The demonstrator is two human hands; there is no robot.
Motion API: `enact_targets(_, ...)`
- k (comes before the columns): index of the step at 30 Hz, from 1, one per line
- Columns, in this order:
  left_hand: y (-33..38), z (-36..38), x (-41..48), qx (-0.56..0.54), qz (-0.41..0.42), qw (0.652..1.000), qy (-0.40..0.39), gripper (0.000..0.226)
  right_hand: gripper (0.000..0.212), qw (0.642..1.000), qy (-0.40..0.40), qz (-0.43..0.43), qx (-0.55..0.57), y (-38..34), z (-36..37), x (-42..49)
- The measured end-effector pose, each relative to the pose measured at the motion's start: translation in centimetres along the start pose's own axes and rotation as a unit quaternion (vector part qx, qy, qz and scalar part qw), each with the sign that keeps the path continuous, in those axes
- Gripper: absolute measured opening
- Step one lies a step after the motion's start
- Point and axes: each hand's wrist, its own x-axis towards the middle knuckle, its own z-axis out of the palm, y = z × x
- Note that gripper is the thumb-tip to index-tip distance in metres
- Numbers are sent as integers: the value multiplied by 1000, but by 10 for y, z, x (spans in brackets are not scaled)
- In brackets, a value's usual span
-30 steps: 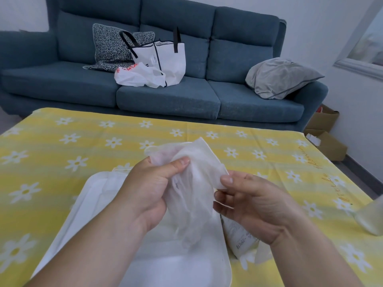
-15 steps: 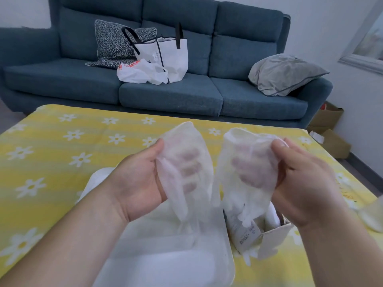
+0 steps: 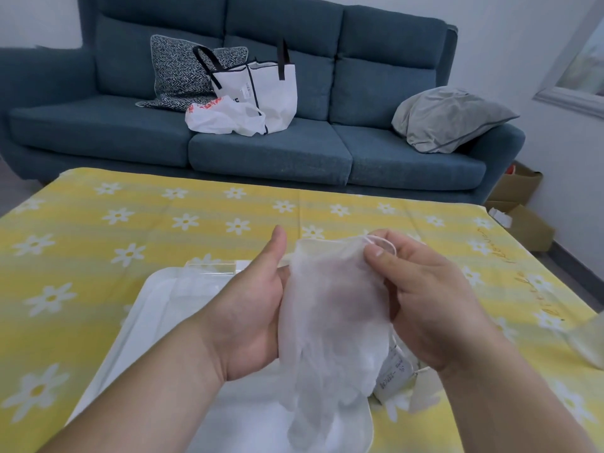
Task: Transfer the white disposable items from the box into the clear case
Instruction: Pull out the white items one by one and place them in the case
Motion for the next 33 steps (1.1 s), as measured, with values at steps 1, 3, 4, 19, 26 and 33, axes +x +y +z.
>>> enact_targets(1,-1,0,-1,15,5,1000,3,79,17,1000,4,0,-1,0,0,0)
enact_targets(3,-5,0,0,73,28,996,43,59,18,1000,6,-2,-7,-1,2,0)
enact_targets(4,-7,0,0,98,43,992,73,50,18,1000,5,-2,-13,-1,2,0)
enact_targets(19,-11,-2,1,306,132,930,157,26,20,989,60,-59,-123,-1,1,1)
enact_targets(26,-6,-5,-4,401,152,891,146,29,41,931,61,-87,-349,-9,0,-4)
enact_targets(33,-1,-3,-8,546,158,821,54,29,47,894,-82,-119,-423,-16,11,-12)
